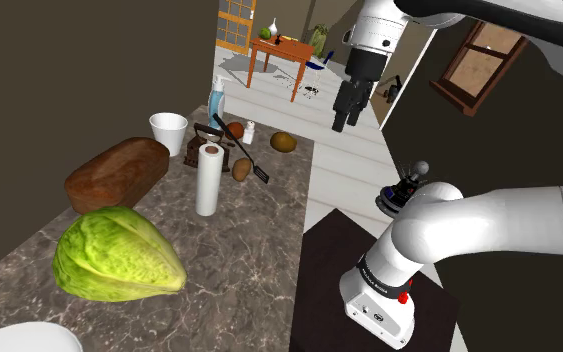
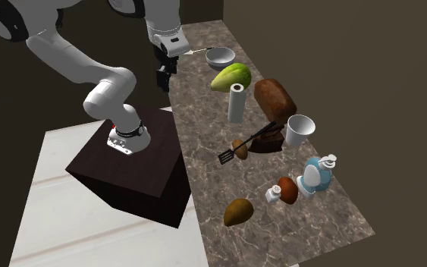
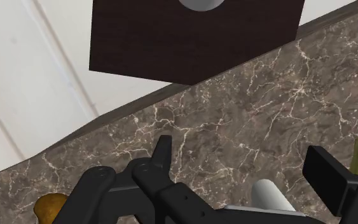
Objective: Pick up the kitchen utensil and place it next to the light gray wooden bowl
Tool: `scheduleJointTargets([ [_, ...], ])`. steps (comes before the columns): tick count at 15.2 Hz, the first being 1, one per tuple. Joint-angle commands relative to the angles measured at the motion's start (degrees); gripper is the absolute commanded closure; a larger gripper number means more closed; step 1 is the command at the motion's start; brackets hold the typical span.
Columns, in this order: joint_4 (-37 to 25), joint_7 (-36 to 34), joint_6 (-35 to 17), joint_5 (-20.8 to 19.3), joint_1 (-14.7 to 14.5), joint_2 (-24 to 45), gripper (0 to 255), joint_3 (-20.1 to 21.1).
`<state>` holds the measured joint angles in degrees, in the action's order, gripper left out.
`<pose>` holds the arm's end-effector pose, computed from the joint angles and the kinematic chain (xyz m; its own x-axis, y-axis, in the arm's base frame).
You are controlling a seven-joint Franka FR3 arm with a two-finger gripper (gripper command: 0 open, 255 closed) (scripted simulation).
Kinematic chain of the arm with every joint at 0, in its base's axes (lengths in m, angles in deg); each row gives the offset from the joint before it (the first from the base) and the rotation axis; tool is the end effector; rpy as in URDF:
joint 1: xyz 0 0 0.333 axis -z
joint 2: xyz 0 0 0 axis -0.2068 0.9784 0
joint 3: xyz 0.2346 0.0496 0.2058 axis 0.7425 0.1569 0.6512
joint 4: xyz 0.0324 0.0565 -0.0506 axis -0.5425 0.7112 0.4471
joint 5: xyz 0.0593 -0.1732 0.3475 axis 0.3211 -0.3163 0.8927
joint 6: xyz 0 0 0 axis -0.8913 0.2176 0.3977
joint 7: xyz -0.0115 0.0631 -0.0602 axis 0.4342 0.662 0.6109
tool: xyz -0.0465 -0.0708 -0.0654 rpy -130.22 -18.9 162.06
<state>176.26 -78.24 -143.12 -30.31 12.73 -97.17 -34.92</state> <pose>0.2772 0.0141 0.5795 0.9867 0.1108 -0.1193 0.1011 -0.9913 -0.0842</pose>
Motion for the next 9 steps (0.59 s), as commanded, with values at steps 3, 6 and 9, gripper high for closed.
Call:
scheduleJointTargets([
  [3,3.45,2.32,-5.72,-0.51,-0.29,0.0,0,-0.72],
  [6,7.96,5.77,-14.59,-1.07,-0.72,0.96,0,-1.85],
  [9,11.61,9.22,-23.81,-1.36,-1.26,3.15,0,-3.07],
])
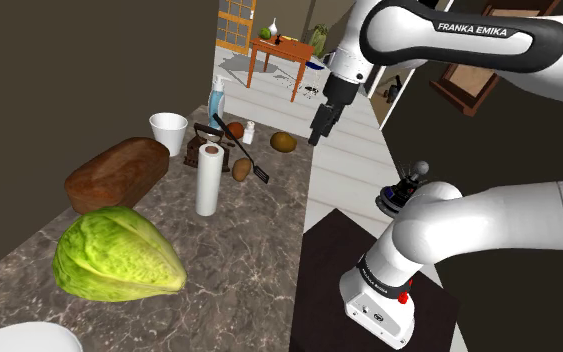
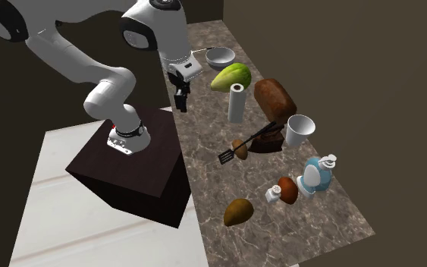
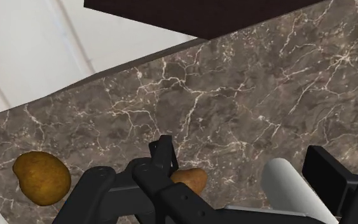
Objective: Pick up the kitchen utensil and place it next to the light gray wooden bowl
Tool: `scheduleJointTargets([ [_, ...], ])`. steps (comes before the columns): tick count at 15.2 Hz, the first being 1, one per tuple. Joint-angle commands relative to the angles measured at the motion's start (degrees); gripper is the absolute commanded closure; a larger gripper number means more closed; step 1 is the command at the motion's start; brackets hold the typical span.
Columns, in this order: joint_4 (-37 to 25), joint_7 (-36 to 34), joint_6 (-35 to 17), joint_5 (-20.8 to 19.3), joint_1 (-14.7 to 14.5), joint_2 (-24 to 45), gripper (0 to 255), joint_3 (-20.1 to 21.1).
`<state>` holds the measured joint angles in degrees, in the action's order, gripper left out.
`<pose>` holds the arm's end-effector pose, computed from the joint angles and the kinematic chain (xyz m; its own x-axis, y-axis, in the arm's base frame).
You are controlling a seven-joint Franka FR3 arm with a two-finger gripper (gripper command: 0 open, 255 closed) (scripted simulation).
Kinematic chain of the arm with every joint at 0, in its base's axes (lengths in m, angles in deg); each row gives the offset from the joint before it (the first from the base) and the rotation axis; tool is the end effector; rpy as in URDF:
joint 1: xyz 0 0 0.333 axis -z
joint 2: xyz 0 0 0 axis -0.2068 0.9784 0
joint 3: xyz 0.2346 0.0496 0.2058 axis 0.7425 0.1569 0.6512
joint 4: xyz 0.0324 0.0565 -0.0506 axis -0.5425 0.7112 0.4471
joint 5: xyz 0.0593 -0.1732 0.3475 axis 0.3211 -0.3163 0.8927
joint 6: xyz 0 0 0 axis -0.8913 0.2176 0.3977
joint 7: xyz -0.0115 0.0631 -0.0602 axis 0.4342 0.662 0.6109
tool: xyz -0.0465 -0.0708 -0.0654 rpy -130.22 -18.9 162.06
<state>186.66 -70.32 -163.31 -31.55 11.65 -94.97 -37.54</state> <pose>0.3133 -0.0015 0.5113 0.9774 0.2103 0.0232 0.2115 -0.9742 -0.0788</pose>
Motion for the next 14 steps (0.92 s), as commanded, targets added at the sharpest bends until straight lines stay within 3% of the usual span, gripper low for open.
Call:
scheduleJointTargets([
  [1,2.21,2.47,-6.76,-0.14,-0.4,1.95,0,-0.88],
  [9,5.96,12.94,-32.24,1.8,-3.58,14.81,0,-5.03],
  [14,4.13,22.21,-46.79,7.08,-8.21,25.9,0,-8.99],
])
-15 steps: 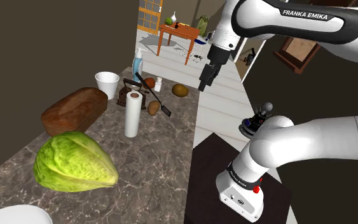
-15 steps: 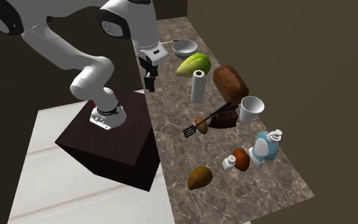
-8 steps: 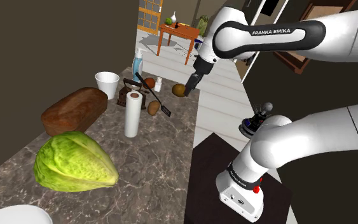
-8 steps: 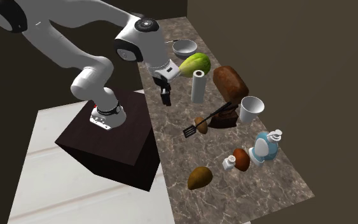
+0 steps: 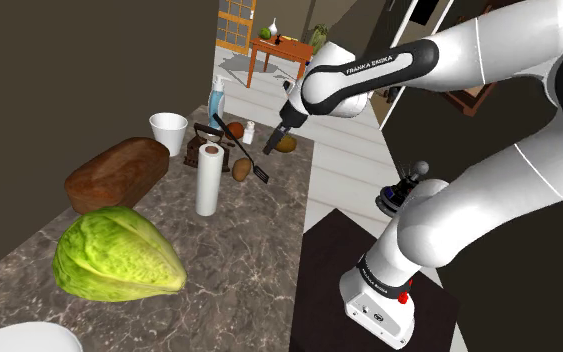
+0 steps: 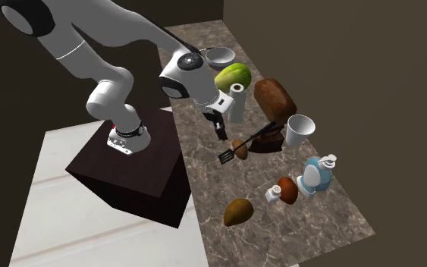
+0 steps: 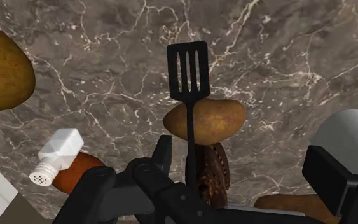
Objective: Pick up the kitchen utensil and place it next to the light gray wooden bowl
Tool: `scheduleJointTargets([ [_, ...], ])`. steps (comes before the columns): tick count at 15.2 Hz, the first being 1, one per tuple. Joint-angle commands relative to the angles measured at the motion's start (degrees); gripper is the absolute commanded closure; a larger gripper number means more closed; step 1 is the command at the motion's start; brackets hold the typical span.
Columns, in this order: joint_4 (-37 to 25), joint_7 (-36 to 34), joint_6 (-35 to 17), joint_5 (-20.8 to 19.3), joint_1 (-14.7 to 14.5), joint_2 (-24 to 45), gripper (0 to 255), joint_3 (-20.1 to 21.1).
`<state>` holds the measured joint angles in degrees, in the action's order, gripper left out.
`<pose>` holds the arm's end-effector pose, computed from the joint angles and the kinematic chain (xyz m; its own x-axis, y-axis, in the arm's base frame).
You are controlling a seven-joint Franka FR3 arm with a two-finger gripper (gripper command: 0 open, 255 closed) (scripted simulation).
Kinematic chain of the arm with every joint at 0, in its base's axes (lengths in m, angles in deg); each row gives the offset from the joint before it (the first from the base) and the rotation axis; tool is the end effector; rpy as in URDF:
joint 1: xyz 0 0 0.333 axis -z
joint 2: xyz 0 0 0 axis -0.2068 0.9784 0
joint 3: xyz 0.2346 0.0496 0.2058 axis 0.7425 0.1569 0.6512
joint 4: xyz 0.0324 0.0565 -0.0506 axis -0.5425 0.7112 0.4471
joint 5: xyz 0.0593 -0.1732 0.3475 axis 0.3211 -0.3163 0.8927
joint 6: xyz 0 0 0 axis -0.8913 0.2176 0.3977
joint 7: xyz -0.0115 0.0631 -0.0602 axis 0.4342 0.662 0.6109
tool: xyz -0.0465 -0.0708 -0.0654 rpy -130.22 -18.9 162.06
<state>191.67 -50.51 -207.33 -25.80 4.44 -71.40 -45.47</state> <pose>0.4187 -0.0144 0.3916 0.8651 0.3941 0.3101 0.4198 -0.9075 -0.0178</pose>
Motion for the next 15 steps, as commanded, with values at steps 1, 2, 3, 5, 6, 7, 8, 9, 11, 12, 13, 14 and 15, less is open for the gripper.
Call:
scheduleJointTargets([
  [1,-1.64,4.82,-5.34,3.16,-2.34,4.68,0,-2.09],
  [2,-2.55,7.54,-7.76,5.37,-3.87,7.04,0,-3.23],
  [3,-3.6,10.61,-9.99,8.05,-5.54,9.41,0,-4.42],
  [5,-6.23,18.09,-13.74,15.12,-9.15,14.21,0,-6.87],
  [6,-7.4,21.38,-14.85,18.4,-10.5,16.03,0,-7.72],
  [7,-7.71,22.4,-15.38,19.75,-10.76,17.0,0,-7.68],
  [8,-8.04,23.44,-15.89,21.14,-11.08,17.97,0,-7.69],
  [9,-8.4,24.52,-16.38,22.57,-11.4,18.95,0,-7.71],
  [11,-9.18,26.79,-17.26,25.57,-11.96,20.93,0,-7.64],
  [12,-9.61,27.97,-17.66,27.12,-12.17,21.93,0,-7.55],
  [13,-10.07,29.18,-18.04,28.7,-12.33,22.94,0,-7.4],
  [14,-10.34,29.88,-18.25,29.61,-12.35,23.51,0,-7.24],
  [15,-10.34,29.88,-18.25,29.61,-12.32,23.51,0,-7.21],
])
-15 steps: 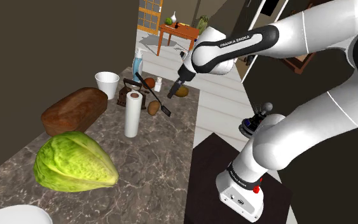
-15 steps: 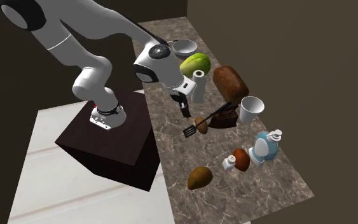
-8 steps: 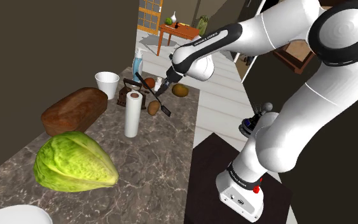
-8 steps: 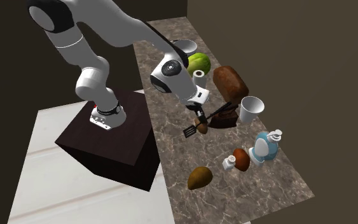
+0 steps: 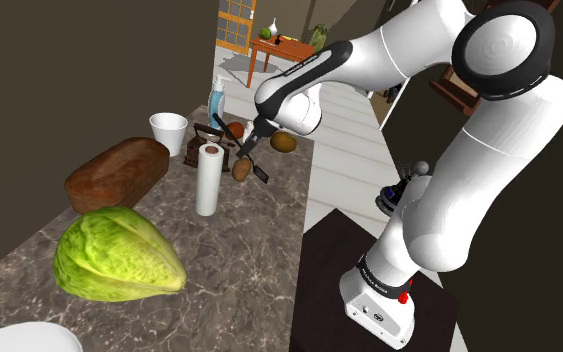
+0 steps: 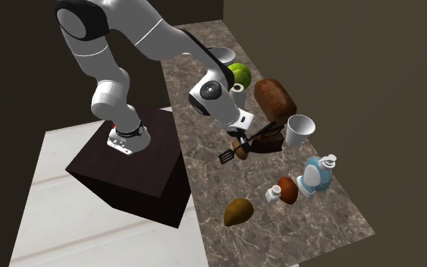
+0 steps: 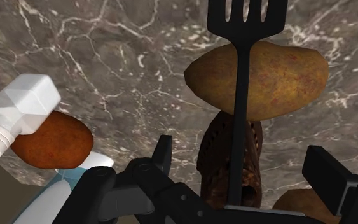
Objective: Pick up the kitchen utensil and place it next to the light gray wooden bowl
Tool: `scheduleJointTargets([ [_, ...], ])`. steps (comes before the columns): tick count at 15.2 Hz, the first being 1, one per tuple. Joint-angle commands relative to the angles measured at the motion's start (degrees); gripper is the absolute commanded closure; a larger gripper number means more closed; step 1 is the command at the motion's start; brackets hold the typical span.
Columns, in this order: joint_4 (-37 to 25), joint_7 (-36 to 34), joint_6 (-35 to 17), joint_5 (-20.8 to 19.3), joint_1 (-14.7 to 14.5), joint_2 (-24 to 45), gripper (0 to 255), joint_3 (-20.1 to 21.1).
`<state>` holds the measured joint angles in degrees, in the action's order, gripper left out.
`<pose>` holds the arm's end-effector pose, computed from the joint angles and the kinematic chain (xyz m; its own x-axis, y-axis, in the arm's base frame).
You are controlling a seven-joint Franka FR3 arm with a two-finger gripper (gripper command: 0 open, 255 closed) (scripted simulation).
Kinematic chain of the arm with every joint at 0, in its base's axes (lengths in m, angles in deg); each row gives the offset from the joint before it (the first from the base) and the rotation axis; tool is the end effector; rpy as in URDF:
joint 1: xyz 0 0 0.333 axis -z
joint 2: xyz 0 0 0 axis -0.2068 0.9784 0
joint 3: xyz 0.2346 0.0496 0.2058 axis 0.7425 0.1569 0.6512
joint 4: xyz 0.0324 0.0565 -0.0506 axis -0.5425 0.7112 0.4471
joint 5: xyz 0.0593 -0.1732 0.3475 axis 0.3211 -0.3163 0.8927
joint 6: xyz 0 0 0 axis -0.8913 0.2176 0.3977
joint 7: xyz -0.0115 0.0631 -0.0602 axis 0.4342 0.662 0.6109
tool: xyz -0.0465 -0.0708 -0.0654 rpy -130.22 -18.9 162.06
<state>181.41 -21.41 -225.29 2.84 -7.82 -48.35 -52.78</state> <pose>0.4982 -0.0069 0.3164 0.7673 0.4694 0.4370 0.5050 -0.8622 0.0394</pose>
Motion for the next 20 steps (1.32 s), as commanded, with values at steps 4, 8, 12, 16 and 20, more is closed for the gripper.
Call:
scheduleJointTargets([
  [4,-0.08,0.78,-0.29,0.98,-0.04,0.46,0,0.12],
  [8,-0.08,0.78,-0.29,0.97,-0.04,0.45,255,0.12],
  [12,-0.09,0.78,-0.29,0.97,-0.04,0.45,255,0.12],
  [16,-0.08,0.78,-0.29,0.98,-0.04,0.46,255,0.12],
  [20,0.09,-4.81,1.78,-5.61,0.31,-2.49,255,-0.42],
])
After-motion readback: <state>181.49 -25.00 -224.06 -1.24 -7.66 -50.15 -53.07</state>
